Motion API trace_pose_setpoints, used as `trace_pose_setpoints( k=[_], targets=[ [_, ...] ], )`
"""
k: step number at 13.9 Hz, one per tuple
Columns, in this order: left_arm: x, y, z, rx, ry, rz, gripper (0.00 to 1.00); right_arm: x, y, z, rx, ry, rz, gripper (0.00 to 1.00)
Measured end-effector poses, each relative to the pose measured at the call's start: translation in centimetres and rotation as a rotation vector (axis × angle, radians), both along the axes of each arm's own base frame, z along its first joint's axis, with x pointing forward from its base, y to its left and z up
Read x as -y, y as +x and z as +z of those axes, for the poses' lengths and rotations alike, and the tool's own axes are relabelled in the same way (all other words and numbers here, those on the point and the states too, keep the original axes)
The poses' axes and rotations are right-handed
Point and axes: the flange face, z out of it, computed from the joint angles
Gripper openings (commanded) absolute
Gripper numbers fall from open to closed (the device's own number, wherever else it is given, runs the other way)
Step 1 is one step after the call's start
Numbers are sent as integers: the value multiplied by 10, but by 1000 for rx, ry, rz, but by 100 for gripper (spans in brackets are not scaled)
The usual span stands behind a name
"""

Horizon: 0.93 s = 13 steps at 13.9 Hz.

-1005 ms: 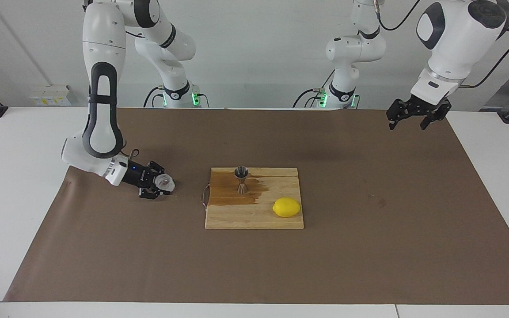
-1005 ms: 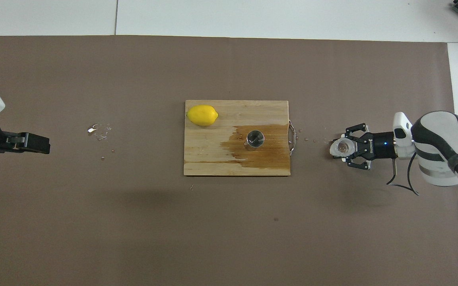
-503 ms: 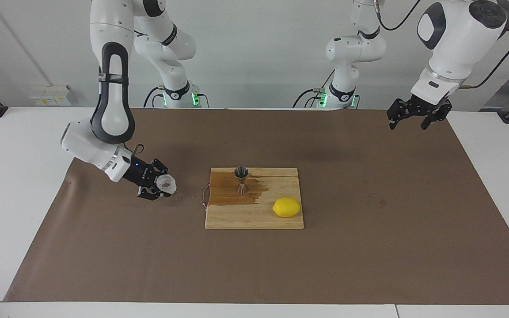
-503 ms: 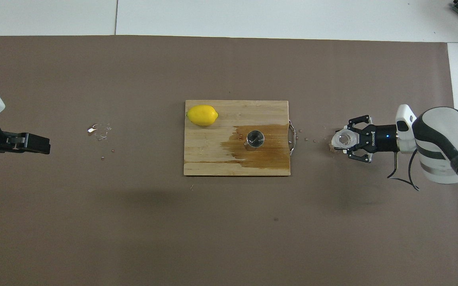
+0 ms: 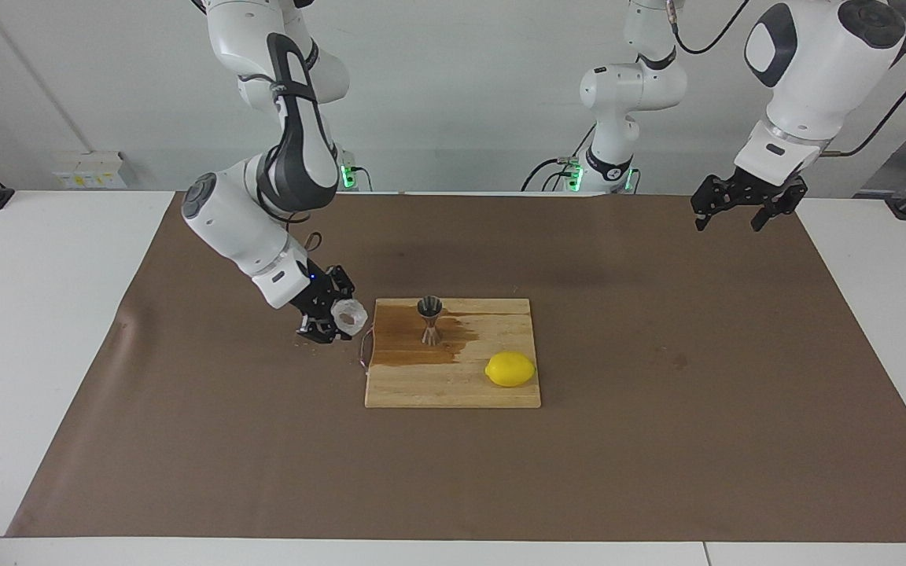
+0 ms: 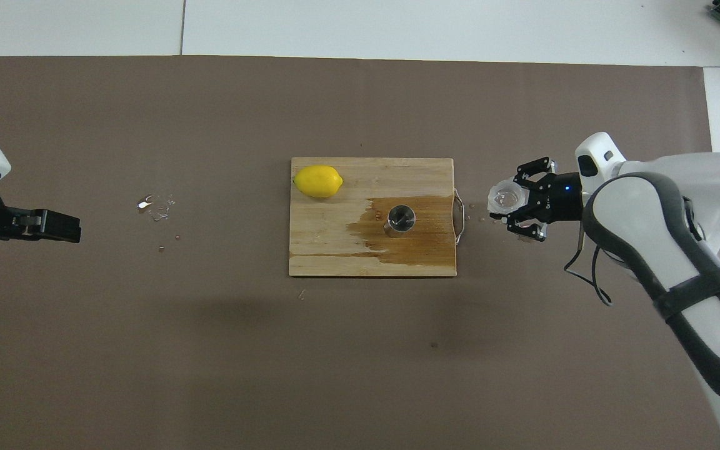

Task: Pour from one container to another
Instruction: 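Lift the white cup with the right gripper over the silver cup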

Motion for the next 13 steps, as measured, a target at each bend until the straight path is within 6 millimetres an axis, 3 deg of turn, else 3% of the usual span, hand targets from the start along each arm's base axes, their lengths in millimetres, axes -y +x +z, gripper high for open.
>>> trace_pose_setpoints(
  k=[3, 6, 13],
  targets=[
    [0, 4, 22, -5, -6, 2, 100, -51, -8, 11, -2, -108, 2, 16],
    [0, 19, 25, -16, -13, 3, 100, -80, -14, 20, 18, -206, -3, 16],
    [4, 19, 21, -39, -16, -3, 100, -110, -30, 33, 82, -397, 45, 17]
  ],
)
